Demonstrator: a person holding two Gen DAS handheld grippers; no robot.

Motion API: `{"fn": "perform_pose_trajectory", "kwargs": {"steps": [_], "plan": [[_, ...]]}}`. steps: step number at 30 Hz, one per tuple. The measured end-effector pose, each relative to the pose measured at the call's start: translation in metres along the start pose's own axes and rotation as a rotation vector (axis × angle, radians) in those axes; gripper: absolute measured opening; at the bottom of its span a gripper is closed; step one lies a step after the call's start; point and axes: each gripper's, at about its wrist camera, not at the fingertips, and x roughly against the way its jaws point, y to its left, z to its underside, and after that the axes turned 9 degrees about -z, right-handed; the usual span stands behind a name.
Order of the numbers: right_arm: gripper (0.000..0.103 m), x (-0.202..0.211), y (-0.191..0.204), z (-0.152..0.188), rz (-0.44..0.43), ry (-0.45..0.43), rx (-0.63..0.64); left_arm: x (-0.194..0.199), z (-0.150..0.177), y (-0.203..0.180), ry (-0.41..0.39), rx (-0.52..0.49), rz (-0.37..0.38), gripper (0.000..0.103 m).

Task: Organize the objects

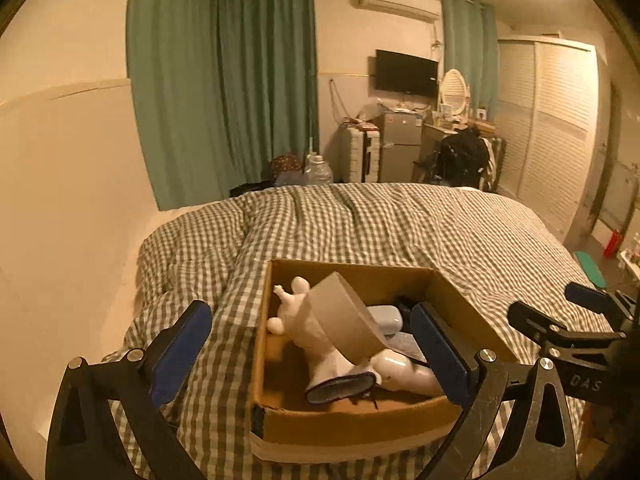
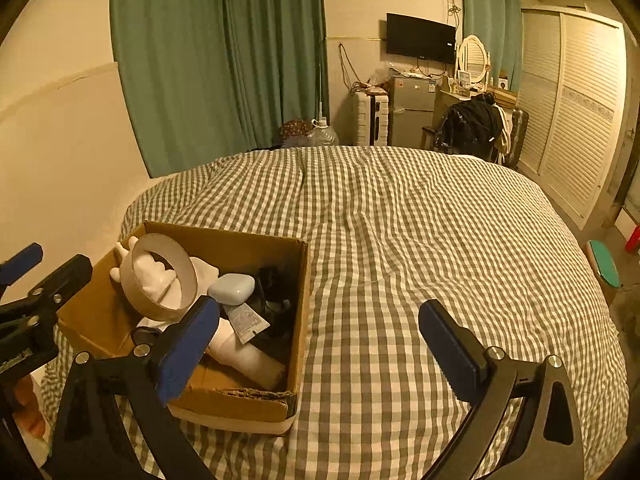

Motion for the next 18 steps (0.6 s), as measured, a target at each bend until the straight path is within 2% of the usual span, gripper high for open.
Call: {"fn": "perform_pose_trajectory", "kwargs": {"steps": [18], "plan": [[0.1,0.0022,0.0018,0.0027,0.003,-0.007,0.005,-0.0027,-0.0014,0.0054,0.027,0.013,-0.028,0.103]]}}
